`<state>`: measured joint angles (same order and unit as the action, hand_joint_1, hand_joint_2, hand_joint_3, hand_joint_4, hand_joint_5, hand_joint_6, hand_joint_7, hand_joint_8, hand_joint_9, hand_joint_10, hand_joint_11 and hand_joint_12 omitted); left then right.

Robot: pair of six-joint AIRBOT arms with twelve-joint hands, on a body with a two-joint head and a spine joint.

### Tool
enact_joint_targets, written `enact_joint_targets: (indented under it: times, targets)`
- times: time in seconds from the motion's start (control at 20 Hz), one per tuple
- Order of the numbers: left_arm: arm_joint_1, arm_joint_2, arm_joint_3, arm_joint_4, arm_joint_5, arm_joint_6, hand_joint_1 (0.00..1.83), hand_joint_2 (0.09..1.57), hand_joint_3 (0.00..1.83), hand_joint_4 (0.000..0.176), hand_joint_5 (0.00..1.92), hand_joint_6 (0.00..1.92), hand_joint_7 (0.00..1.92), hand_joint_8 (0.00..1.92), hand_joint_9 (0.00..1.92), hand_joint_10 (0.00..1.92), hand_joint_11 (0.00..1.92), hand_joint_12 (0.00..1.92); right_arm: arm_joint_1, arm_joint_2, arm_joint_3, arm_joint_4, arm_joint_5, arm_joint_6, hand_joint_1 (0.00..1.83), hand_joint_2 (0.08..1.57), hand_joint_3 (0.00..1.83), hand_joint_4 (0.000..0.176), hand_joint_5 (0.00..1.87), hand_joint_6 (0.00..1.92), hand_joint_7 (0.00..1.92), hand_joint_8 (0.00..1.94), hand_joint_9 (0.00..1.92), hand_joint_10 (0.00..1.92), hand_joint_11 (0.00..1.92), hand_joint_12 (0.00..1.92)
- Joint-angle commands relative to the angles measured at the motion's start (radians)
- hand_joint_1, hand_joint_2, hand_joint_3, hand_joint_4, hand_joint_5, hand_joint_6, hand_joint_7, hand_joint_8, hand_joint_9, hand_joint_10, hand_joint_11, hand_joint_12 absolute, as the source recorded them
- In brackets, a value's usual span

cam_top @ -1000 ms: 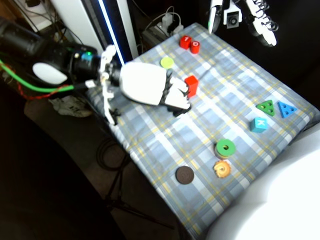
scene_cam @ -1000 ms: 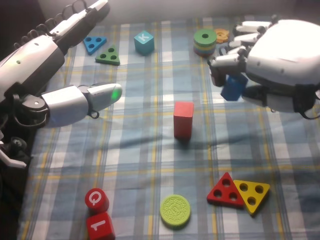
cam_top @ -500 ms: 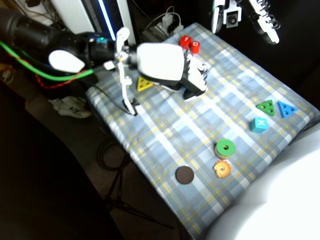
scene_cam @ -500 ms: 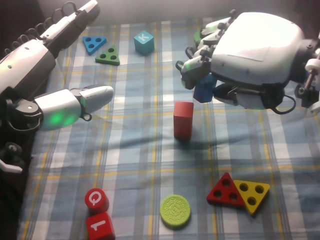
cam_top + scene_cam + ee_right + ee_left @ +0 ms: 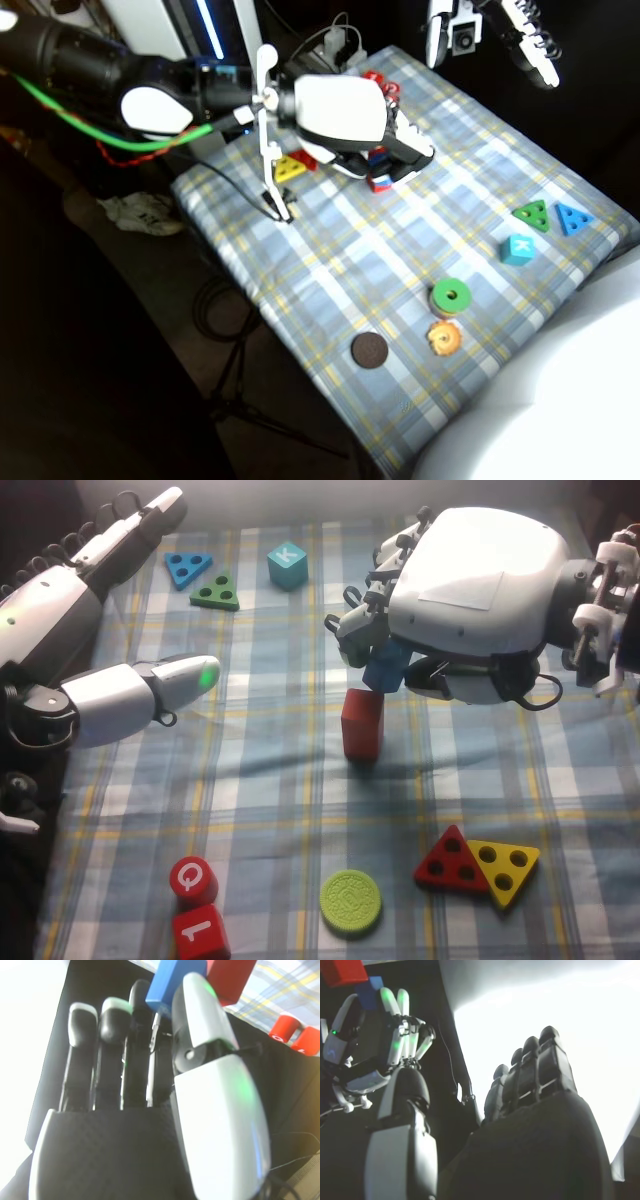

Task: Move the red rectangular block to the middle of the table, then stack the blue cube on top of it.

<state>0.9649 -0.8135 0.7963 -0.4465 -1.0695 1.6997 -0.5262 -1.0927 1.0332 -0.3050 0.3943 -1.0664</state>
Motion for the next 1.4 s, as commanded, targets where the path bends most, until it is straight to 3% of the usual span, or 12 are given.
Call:
enact_joint_targets:
  times: [0.0,0.05,0.15,0.2,0.3,0.35,0.45,0.6,0.65,0.85,0.95,1.35]
  targets:
    - [-0.005,0.006,-0.002,0.018,-0.127,-0.01,0.75,1.17,0.0,0.096,0.0,0.0,0.0,0.0,0.0,0.0,0.0,0.0,0.02,-0.005,0.002,0.0,0.109,-0.002,1.17,1.12,0.0,0.0,0.98,0.93,0.97,1.47,0.9,1.68,0.76,1.88]
    - [-0.004,0.006,-0.002,0.017,-0.129,-0.011,0.75,1.18,0.0,0.093,0.0,0.0,0.0,0.0,0.0,0.0,0.0,0.0,0.023,-0.006,0.002,-0.004,0.109,-0.002,1.15,1.12,0.0,0.0,0.98,0.97,0.95,1.59,0.86,1.82,0.81,1.91]
    - [-0.002,0.006,-0.002,0.016,-0.131,-0.012,0.76,1.17,0.0,0.088,0.0,0.0,0.0,0.0,0.0,0.0,0.0,0.0,0.027,-0.009,0.002,-0.006,0.109,-0.002,1.13,1.15,0.0,0.0,0.91,1.09,0.84,1.6,0.77,1.8,0.72,1.92]
    - [-0.002,0.006,-0.002,0.016,-0.131,-0.012,0.74,1.18,0.0,0.09,0.0,0.0,0.0,0.0,0.0,0.0,0.0,0.0,0.029,-0.01,0.002,-0.01,0.109,-0.002,1.19,1.16,0.0,0.0,0.89,1.04,0.9,1.33,0.72,1.31,0.36,1.68]
    - [-0.001,0.006,-0.002,0.015,-0.132,-0.012,0.75,1.17,0.0,0.085,0.0,0.0,0.0,0.0,0.0,0.0,0.0,0.0,0.033,-0.012,-0.001,-0.023,0.105,-0.002,1.19,1.18,0.0,0.0,0.86,1.11,0.88,1.27,0.68,1.14,0.29,1.62]
    - [0.0,0.006,-0.002,0.015,-0.132,-0.013,0.75,1.18,0.0,0.084,0.0,0.0,0.0,0.0,0.0,0.0,0.0,0.0,0.039,-0.012,-0.004,-0.035,0.1,-0.002,1.17,1.2,0.0,0.016,0.82,1.19,0.82,1.33,0.59,1.22,0.3,1.74]
    - [0.0,0.006,-0.002,0.014,-0.132,-0.013,0.77,1.17,0.0,0.081,0.0,0.0,0.0,0.0,0.0,0.0,0.0,0.0,0.044,-0.012,-0.008,-0.046,0.096,-0.002,1.17,1.19,0.0,0.026,0.82,1.21,0.87,1.22,0.6,1.13,0.28,1.66]
    - [0.0,0.006,-0.002,0.012,-0.133,-0.013,0.76,1.17,0.0,0.084,0.0,0.0,0.0,0.0,0.0,0.0,0.0,0.0,0.047,-0.012,-0.013,-0.056,0.095,-0.002,1.21,1.13,0.0,0.01,0.91,1.05,0.99,1.07,0.67,1.02,0.29,1.54]
    - [0.001,0.006,-0.002,0.012,-0.134,-0.013,0.74,1.17,0.0,0.081,0.0,0.0,0.0,0.0,0.0,0.0,0.0,0.0,0.047,-0.014,-0.014,-0.058,0.095,-0.002,1.24,1.12,0.0,0.0,0.94,0.9,1.03,1.12,0.74,1.15,0.39,1.55]
    - [0.001,0.006,-0.002,0.011,-0.134,-0.014,0.74,1.18,0.0,0.084,0.0,0.0,0.0,0.0,0.0,0.0,0.0,0.0,0.047,-0.017,-0.018,-0.066,0.093,-0.002,1.25,1.13,0.0,0.0,0.96,0.81,0.99,1.26,0.72,1.48,0.56,1.73]
    - [0.002,0.006,-0.002,0.011,-0.135,-0.015,0.72,1.18,0.0,0.088,0.0,0.0,0.0,0.0,0.0,0.0,0.0,0.0,0.047,-0.017,-0.021,-0.07,0.093,-0.001,1.25,1.11,0.0,0.0,0.99,0.8,1.02,1.16,0.72,1.23,0.41,1.56]
    - [0.004,0.006,-0.002,0.008,-0.14,-0.019,0.72,1.18,0.0,0.094,0.0,0.0,0.0,0.0,0.0,0.0,0.0,0.0,0.047,-0.027,-0.023,-0.113,0.073,0.028,1.25,1.11,0.0,0.0,1.0,0.8,1.03,1.15,0.73,1.21,0.41,1.55]
